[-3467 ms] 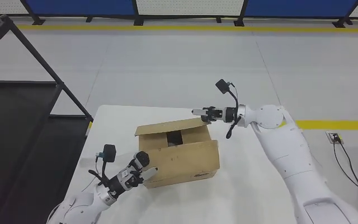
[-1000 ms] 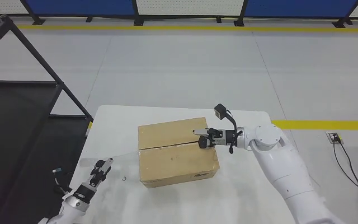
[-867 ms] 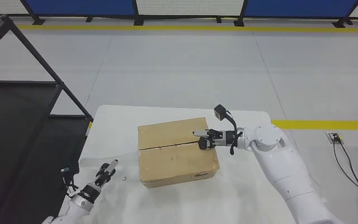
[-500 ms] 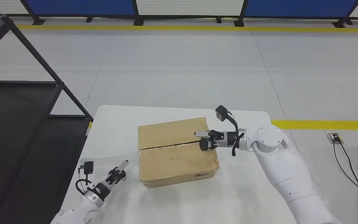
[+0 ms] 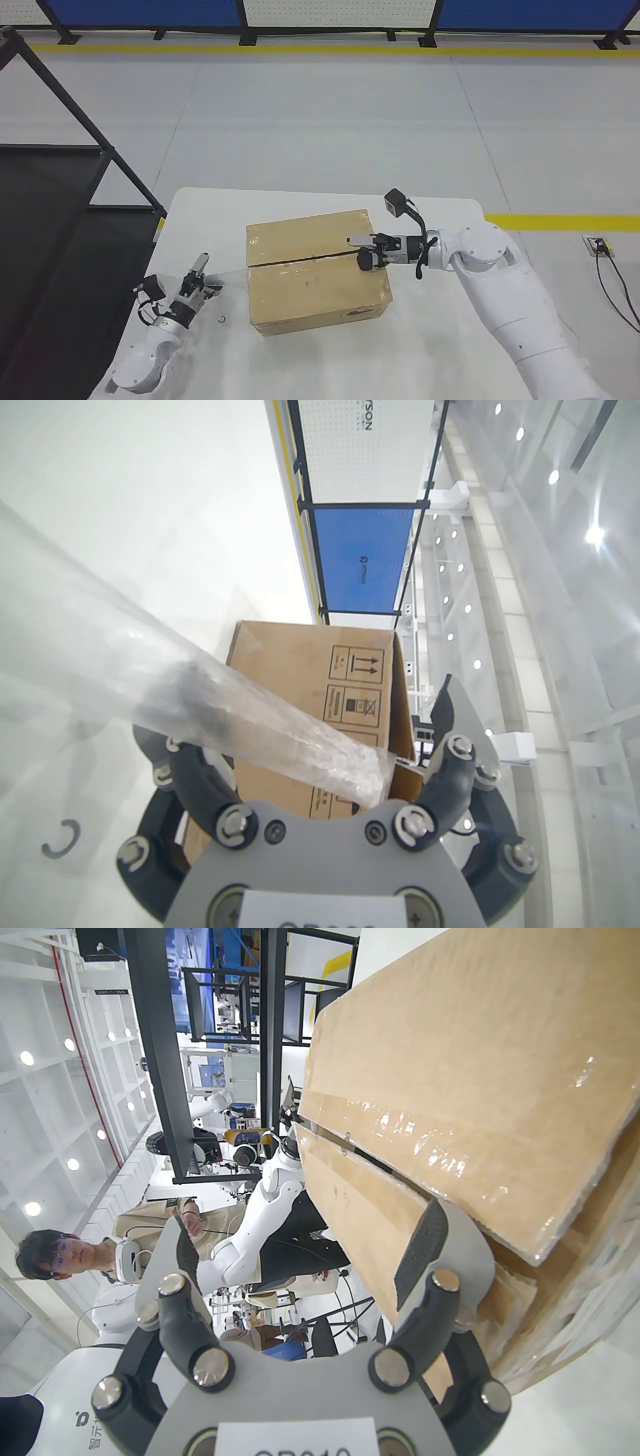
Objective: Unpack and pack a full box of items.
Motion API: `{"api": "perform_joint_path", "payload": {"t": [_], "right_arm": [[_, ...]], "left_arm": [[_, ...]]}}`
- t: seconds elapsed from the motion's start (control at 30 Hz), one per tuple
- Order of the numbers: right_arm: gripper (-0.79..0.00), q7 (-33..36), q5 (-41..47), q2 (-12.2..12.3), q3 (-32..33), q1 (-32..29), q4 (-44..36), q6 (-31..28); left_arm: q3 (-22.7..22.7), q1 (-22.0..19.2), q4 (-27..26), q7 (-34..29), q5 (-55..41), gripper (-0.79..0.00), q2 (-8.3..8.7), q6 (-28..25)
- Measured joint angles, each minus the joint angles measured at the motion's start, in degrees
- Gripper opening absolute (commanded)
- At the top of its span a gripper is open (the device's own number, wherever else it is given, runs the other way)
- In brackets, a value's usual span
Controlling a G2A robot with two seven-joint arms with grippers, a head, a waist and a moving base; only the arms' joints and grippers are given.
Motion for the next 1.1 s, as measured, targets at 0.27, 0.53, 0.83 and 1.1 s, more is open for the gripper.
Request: {"api": "perform_joint_path", "payload": {"t": [0.27,0.53,0.83,1.1], "right_arm": [[0.0,-3.05,1.56,-0.31,-0.64,0.57,0.33,1.58],[0.0,-4.45,3.25,-1.42,-3.22,2.66,3.12,2.8],[0.0,-3.67,4.15,-2.81,-6.37,5.34,7.56,2.85],[0.0,-4.25,5.43,-3.51,-7.15,6.38,10.32,1.39]], "left_arm": [[-2.24,-0.13,1.22,1.85,0.28,0.0,-0.26,-5.45],[-5.06,4.7,-4.57,9.13,6.49,0.0,-0.29,-10.59],[-7.76,10.42,-12.0,18.69,14.2,0.0,-0.78,-16.07],[-9.01,13.81,-16.26,25.62,19.69,0.0,-1.55,-18.24]]}}
